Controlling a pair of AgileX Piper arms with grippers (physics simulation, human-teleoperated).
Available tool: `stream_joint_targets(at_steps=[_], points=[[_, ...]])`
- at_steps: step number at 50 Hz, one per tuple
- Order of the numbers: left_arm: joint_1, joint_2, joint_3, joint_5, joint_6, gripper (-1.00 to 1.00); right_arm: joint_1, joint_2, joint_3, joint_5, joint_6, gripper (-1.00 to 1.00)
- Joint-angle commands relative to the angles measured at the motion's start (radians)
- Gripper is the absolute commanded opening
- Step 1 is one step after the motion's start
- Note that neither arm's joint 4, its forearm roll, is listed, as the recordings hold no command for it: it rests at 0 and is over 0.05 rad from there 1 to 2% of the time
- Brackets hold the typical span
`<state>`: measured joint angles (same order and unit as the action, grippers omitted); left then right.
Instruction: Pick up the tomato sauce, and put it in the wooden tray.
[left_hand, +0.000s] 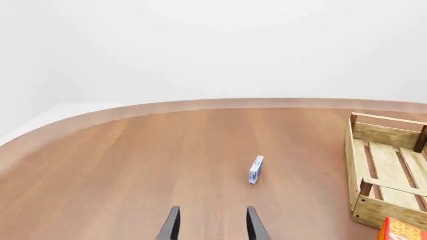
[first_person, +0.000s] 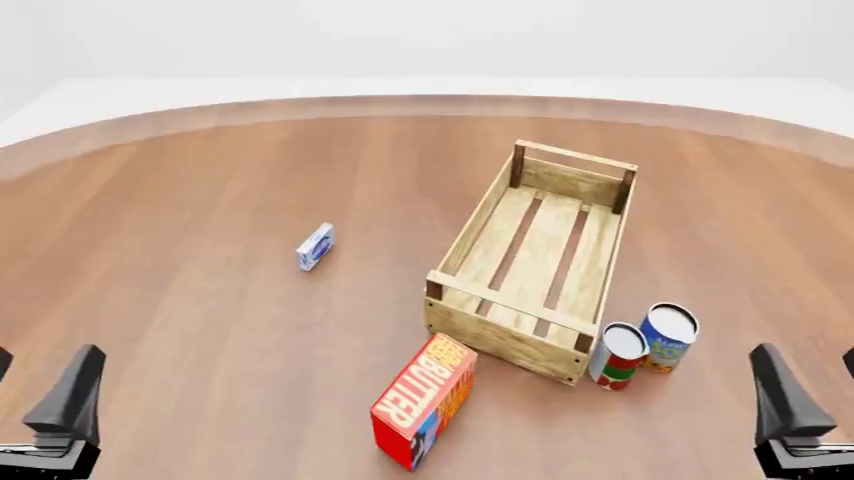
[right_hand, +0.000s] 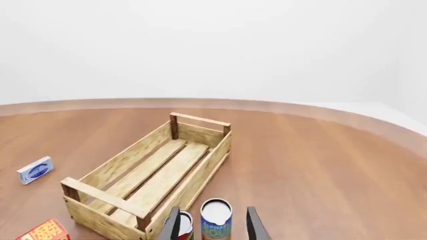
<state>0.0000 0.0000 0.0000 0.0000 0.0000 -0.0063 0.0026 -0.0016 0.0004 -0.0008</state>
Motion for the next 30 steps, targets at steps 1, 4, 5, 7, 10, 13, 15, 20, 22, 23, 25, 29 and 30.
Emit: stream_joint_targets(at_steps=[1, 4, 5, 7, 10, 13, 15, 20, 22, 23, 25, 29, 30], points=[[0.0, 0.0, 0.0, 0.0, 0.0, 1.0, 0.011, 0.004, -0.001, 0.004, 0.006, 1.0], [0.0, 0.0, 0.0, 0.0, 0.0, 1.0, 0.013, 0.001, -0.004, 0.008, 0.006, 1.0], [0.0, 0.0, 0.0, 0.0, 0.0, 1.0, 0.011, 0.0, -0.007, 0.012, -0.001, 1.0], [0.0, 0.0, 0.0, 0.0, 0.0, 1.0, 0.013, -0.001, -0.013, 0.017, 0.005, 1.0], [0.0, 0.0, 0.0, 0.0, 0.0, 1.0, 0.011, -0.002, -0.022, 0.024, 0.006, 1.0], [0.0, 0.0, 0.0, 0.0, 0.0, 1.0, 0.012, 0.001, -0.024, 0.025, 0.005, 1.0], [0.0, 0.0, 0.0, 0.0, 0.0, 1.0, 0.013, -0.002, -0.019, 0.029, 0.004, 1.0], [0.0, 0.0, 0.0, 0.0, 0.0, 1.0, 0.033, -0.001, -0.013, 0.037, 0.011, 1.0], [0.0, 0.0, 0.0, 0.0, 0.0, 1.0, 0.047, 0.0, -0.012, 0.041, 0.012, 1.0], [0.0, 0.0, 0.0, 0.0, 0.0, 1.0, 0.048, 0.0, -0.012, 0.044, 0.013, 1.0], [0.0, 0.0, 0.0, 0.0, 0.0, 1.0, 0.048, 0.0, -0.013, 0.048, 0.01, 1.0], [0.0, 0.0, 0.0, 0.0, 0.0, 1.0, 0.071, 0.005, -0.01, 0.061, 0.02, 1.0], [0.0, 0.0, 0.0, 0.0, 0.0, 1.0, 0.067, 0.002, -0.012, 0.064, 0.018, 1.0]])
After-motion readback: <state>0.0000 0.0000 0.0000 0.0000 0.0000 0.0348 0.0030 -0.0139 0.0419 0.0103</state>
